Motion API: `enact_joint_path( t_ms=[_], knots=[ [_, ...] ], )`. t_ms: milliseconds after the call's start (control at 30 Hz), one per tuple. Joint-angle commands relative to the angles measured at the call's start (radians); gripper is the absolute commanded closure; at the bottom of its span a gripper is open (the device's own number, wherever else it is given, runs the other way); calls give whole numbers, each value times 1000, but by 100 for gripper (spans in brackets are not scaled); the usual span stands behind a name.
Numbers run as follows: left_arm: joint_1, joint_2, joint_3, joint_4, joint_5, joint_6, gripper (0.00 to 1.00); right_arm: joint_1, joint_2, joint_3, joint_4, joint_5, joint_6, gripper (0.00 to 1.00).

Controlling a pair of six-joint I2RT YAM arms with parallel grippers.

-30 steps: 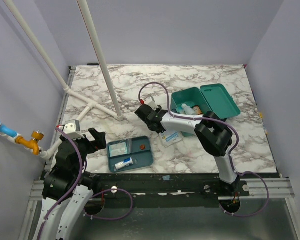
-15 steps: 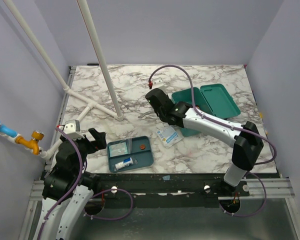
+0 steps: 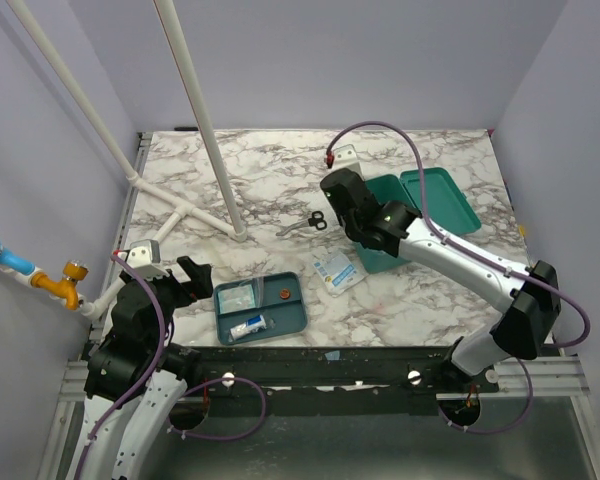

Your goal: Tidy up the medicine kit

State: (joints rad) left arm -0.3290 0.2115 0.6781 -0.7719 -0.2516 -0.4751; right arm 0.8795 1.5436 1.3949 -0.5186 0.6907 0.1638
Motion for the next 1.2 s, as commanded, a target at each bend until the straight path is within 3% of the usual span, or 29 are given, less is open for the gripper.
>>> enact_joint_path(
  t_ms=[0, 300, 467, 833, 867, 933, 1000, 1167],
  knots=[
    [1, -4, -7, 11, 18, 12, 1, -81, -25, -51, -11, 24, -8, 99],
    [1, -8, -7, 10, 16, 10, 1, -220, 53, -38, -1, -35, 147, 99],
    [1, -12, -8, 10, 15, 11, 1, -296, 116, -28, -14, -141, 240, 99],
    [1, -12, -8, 10, 15, 12, 2, -373, 240, -20, 42, -167, 338, 99],
    [1, -12, -8, 10, 16, 12, 1, -373, 249, -11, 42, -168, 341, 98],
    [1, -11, -8, 10, 17, 12, 1, -373, 259, 6, 42, -173, 345, 79],
    [1, -10, -7, 10, 17, 11, 1, -373, 252, 22, 42, -179, 341, 72],
    [1, -7, -8, 11, 18, 12, 2, -373, 178, 41, 44, -185, 300, 65]
  ],
)
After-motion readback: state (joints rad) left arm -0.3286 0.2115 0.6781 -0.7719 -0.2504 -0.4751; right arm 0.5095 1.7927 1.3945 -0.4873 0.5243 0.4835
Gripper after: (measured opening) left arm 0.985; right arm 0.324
